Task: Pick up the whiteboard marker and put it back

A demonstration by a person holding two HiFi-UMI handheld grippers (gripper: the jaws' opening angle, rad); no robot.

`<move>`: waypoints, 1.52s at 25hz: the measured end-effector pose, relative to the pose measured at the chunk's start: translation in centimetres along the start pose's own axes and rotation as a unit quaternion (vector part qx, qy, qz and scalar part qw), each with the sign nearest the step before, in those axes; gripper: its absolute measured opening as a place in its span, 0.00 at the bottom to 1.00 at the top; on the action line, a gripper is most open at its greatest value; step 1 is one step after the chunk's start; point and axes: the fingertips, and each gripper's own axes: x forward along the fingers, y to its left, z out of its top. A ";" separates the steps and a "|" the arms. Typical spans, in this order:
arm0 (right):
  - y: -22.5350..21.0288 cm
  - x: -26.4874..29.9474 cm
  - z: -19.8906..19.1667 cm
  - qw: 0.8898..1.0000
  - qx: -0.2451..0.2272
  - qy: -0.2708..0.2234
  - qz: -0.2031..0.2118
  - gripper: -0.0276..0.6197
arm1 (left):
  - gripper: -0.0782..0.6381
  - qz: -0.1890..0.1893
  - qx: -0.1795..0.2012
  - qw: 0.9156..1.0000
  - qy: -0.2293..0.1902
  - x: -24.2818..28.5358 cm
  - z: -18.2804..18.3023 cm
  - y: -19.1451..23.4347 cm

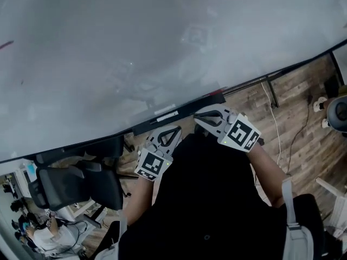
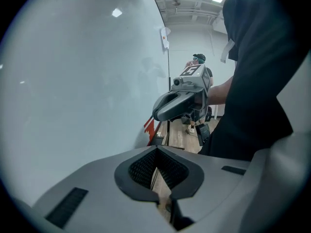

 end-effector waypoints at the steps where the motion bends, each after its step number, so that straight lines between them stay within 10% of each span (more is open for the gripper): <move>1: -0.1 0.3 -0.1 1.000 -0.013 0.007 0.007 0.07 | 0.13 0.010 -0.002 1.000 0.004 0.0 0.0 0.4; 14: 0.1 3.9 -4.0 0.980 -0.150 0.121 0.057 0.07 | 0.13 0.131 0.040 0.982 0.134 0.7 -3.6 3.9; 38: 0.0 3.8 -7.1 0.968 -0.190 0.152 0.062 0.07 | 0.26 0.131 0.129 0.936 0.300 5.2 -11.3 5.2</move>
